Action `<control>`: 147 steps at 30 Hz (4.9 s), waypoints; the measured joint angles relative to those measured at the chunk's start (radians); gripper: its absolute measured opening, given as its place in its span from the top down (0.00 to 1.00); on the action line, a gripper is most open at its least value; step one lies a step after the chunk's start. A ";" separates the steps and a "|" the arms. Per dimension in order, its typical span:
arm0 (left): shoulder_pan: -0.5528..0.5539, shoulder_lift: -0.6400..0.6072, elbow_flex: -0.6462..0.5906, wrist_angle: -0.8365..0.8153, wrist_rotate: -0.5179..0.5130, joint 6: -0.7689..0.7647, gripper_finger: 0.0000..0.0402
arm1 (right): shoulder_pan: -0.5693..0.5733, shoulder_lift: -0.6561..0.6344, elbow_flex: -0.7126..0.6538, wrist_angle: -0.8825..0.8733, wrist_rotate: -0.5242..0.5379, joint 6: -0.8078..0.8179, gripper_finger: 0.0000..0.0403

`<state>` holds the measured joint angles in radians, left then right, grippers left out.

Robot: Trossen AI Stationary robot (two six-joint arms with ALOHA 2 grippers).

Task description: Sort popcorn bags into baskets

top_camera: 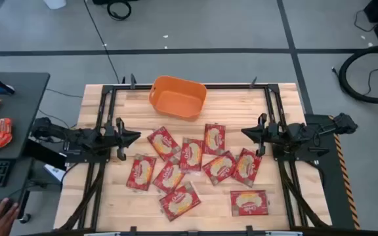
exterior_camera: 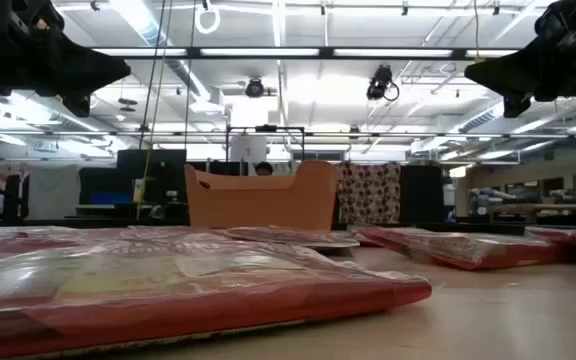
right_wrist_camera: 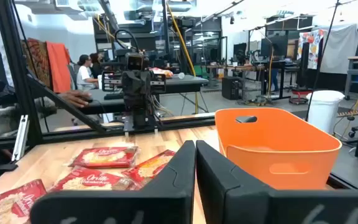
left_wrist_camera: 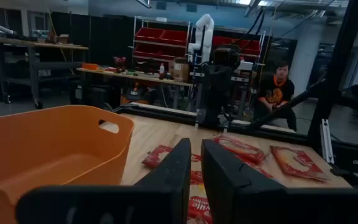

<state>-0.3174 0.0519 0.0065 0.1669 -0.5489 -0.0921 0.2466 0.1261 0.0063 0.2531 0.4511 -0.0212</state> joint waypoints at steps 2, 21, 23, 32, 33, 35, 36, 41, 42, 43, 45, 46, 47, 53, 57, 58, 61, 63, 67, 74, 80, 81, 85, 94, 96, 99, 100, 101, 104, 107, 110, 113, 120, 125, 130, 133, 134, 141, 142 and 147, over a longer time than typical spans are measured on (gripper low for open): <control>0.000 0.000 0.000 0.000 0.000 0.000 0.89 | 0.000 0.000 0.000 0.000 0.000 0.000 0.95; 0.000 0.000 0.000 0.000 0.000 0.000 0.89 | 0.000 0.000 0.000 0.000 0.000 0.000 0.95; 0.000 0.000 0.000 0.000 0.000 0.001 0.89 | 0.000 0.000 0.000 0.000 0.000 0.000 0.95; 0.000 0.000 0.000 0.000 0.000 0.000 0.89 | 0.000 0.000 0.000 0.000 0.000 0.000 0.95; 0.000 0.000 0.000 0.000 0.000 0.000 0.89 | 0.000 0.000 0.000 0.000 0.000 0.000 0.95; 0.000 0.000 0.000 0.000 0.000 0.000 0.89 | 0.000 0.000 0.000 0.000 0.000 0.000 0.95; 0.000 0.000 0.000 0.000 0.000 0.000 0.89 | 0.000 0.000 0.000 0.000 0.000 0.000 0.95; 0.000 0.000 0.000 0.000 0.000 0.000 0.89 | 0.000 0.000 0.000 0.000 0.000 0.000 0.95; 0.000 0.000 0.000 0.000 0.000 0.000 0.89 | 0.000 0.000 0.000 0.000 0.000 0.000 0.95; 0.000 0.000 0.000 0.000 0.000 0.000 0.89 | 0.000 0.000 0.000 0.000 0.000 0.000 0.95; 0.000 0.000 0.000 0.001 0.000 -0.019 0.89 | 0.000 0.000 0.000 0.000 0.000 0.000 0.95; 0.000 0.000 0.000 0.005 0.000 -0.047 0.89 | 0.000 0.000 0.000 0.000 0.000 0.000 0.95; 0.000 0.000 0.000 0.017 0.000 -0.073 0.89 | 0.000 0.000 0.000 0.000 0.000 0.000 0.95; 0.001 0.000 0.000 0.090 0.056 -0.107 0.89 | 0.000 0.000 0.000 0.000 0.000 0.000 0.95; 0.001 0.012 0.000 0.176 0.079 -0.150 0.89 | 0.000 0.000 0.000 0.000 0.000 0.000 0.95; 0.001 0.022 0.000 0.198 0.087 -0.157 0.89 | 0.000 0.000 0.000 0.000 0.000 0.000 0.95; 0.001 0.068 0.000 0.271 0.085 -0.175 0.89 | 0.000 0.000 0.000 0.000 0.000 0.000 0.95; 0.001 0.109 0.000 0.326 0.052 -0.194 0.89 | 0.000 0.000 0.000 0.000 0.000 0.000 0.95; 0.001 0.214 0.000 0.470 0.031 -0.223 0.89 | 0.000 0.000 0.000 0.000 0.000 0.000 0.95; 0.001 0.472 0.096 0.492 0.215 -0.319 0.89 | 0.000 0.000 0.000 0.000 0.000 0.000 0.95; 0.001 0.696 0.243 0.204 0.224 -0.134 0.89 | 0.000 0.000 0.000 0.000 0.000 0.000 0.95; 0.000 0.730 0.271 0.120 0.204 -0.107 0.88 | 0.000 0.000 0.000 0.000 0.000 0.000 0.95; 0.000 0.864 0.374 -0.131 0.092 -0.069 0.81 | 0.000 0.000 0.000 0.000 0.000 0.000 0.95; -0.001 1.154 0.457 -0.239 0.055 0.084 0.60 | 0.000 0.000 0.000 0.000 0.000 0.000 0.95; -0.001 1.216 0.467 -0.240 0.055 0.102 0.59 | 0.000 0.000 0.000 0.000 0.000 0.000 0.95; -0.022 1.299 0.496 -0.240 0.049 0.144 0.57 | 0.000 0.000 0.000 0.000 0.000 0.000 0.95; -0.033 1.325 0.510 -0.239 0.046 0.167 0.56 | 0.000 0.000 0.000 0.000 0.000 0.000 0.95; -0.045 1.351 0.524 -0.239 0.037 0.188 0.55 | 0.000 0.000 0.000 0.000 0.000 0.000 0.95; -0.074 1.419 0.562 -0.242 0.016 0.229 0.51 | 0.000 0.000 0.000 0.000 0.000 0.000 0.95; -0.094 1.479 0.593 -0.269 -0.008 0.258 0.47 | 0.000 0.000 0.000 0.000 0.000 0.000 0.95; -0.104 1.517 0.609 -0.344 -0.072 0.301 0.44 | 0.000 0.000 0.000 0.000 0.000 0.000 0.95; -0.103 1.523 0.611 -0.412 -0.111 0.340 0.44 | 0.000 0.000 0.000 0.002 0.000 0.000 0.95; -0.070 1.523 0.611 -0.452 -0.147 0.497 0.49 | 0.000 0.000 0.000 0.008 0.000 0.000 0.95; -0.008 1.534 0.609 -0.459 -0.135 0.531 0.53 | 0.000 0.000 0.000 0.007 0.000 0.000 0.95; 0.047 1.551 0.611 -0.453 -0.116 0.533 0.61 | 0.000 0.000 0.000 0.007 0.000 0.000 0.95; 0.062 1.556 0.612 -0.452 -0.108 0.534 0.68 | 0.000 0.000 0.000 0.007 0.000 0.000 0.95; 0.067 1.561 0.612 -0.452 -0.105 0.534 0.70 | 0.000 0.000 0.000 0.007 0.000 0.000 0.95; 0.091 1.562 0.610 -0.451 -0.088 0.490 0.89 | 0.000 0.000 0.000 0.007 0.000 0.000 0.95; 0.092 1.562 0.610 -0.448 -0.079 0.471 0.91 | 0.000 0.000 0.000 0.007 0.000 0.000 0.95; 0.091 1.526 0.609 -0.459 -0.054 0.389 0.98 | 0.000 0.000 0.000 0.007 0.000 0.000 0.95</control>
<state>-0.2269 1.5783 0.6155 -0.2917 -0.6028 0.2971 0.2466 0.1257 0.0063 0.2600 0.4511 -0.0212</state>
